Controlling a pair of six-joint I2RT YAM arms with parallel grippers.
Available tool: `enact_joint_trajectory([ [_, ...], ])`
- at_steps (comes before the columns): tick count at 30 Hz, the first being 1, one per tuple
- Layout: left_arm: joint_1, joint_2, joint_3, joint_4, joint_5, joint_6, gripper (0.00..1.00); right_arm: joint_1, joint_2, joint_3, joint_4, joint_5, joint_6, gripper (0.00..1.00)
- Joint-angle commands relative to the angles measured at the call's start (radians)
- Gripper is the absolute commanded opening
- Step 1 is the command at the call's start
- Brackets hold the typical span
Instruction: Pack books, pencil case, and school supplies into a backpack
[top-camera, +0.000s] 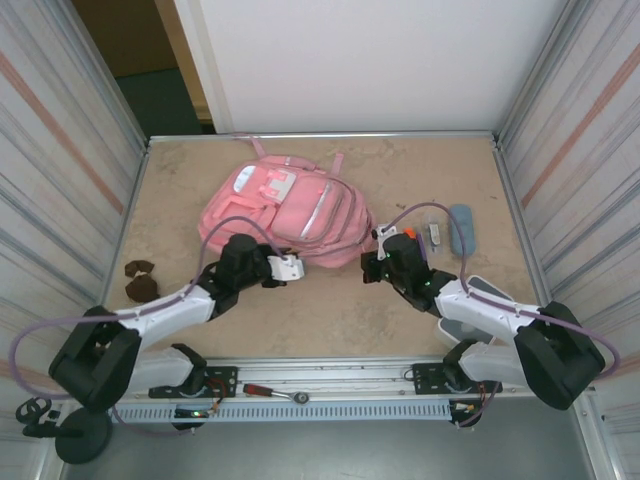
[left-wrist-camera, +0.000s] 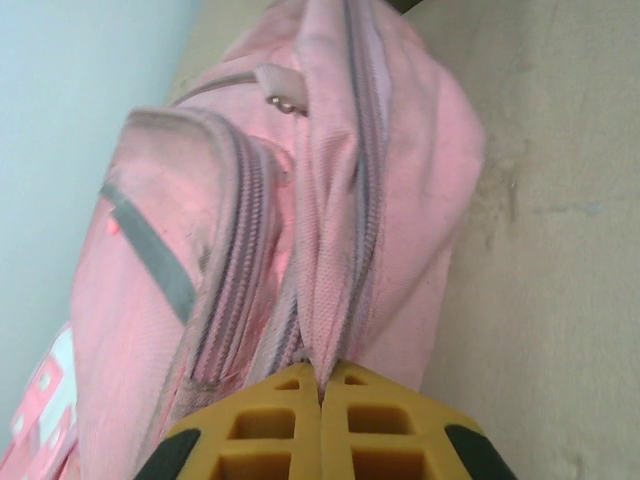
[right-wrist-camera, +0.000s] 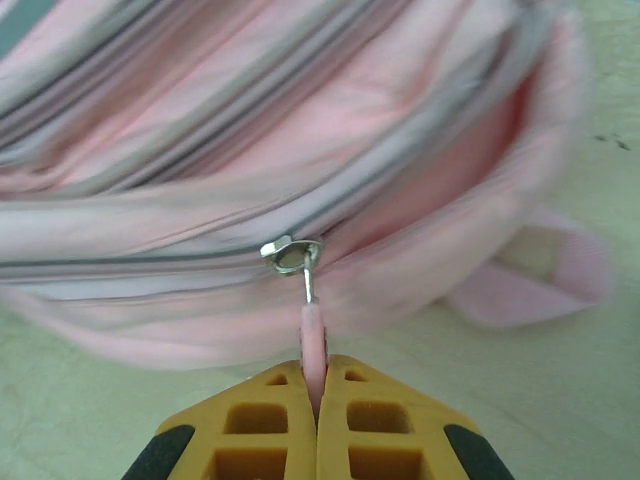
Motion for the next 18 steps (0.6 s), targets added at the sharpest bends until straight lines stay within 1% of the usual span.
enact_joint_trajectory([
  [1,0.078,-0.092,-0.024,0.054,0.044,-0.06,0.0,-0.006,0.017,0.031,-0.046,0.04,0.037,0.0],
  [2,0.083,-0.1,-0.025,0.038,0.04,-0.061,0.02,0.008,0.02,0.034,-0.023,0.032,0.035,0.0],
  [4,0.083,-0.108,-0.019,-0.006,0.041,-0.062,0.21,0.039,0.035,0.057,-0.01,0.024,0.019,0.0],
  [5,0.082,-0.115,-0.012,-0.036,0.057,-0.07,0.34,0.056,0.045,0.071,-0.009,0.022,0.011,0.0],
  [6,0.074,-0.123,-0.005,-0.063,0.072,-0.083,0.43,0.074,0.057,0.08,0.001,0.013,0.003,0.0],
  [8,0.039,-0.148,-0.006,-0.078,0.085,-0.104,0.56,0.1,0.075,0.098,0.013,0.004,-0.001,0.0],
  [9,0.014,-0.161,-0.007,-0.08,0.08,-0.11,0.6,0.113,0.079,0.107,0.013,0.004,0.001,0.0],
  [11,-0.048,-0.174,0.004,-0.086,0.063,-0.13,0.65,0.138,0.081,0.114,0.024,-0.002,0.007,0.0],
  [13,-0.113,-0.159,0.03,-0.1,0.028,-0.132,0.67,0.162,0.078,0.118,0.041,-0.01,0.007,0.0],
  [15,-0.173,-0.11,0.065,-0.116,-0.025,-0.104,0.67,0.183,0.073,0.125,0.045,-0.011,0.005,0.0],
  [18,-0.206,-0.009,0.126,-0.139,-0.059,-0.08,0.66,0.208,0.055,0.127,0.06,-0.015,0.014,0.0],
])
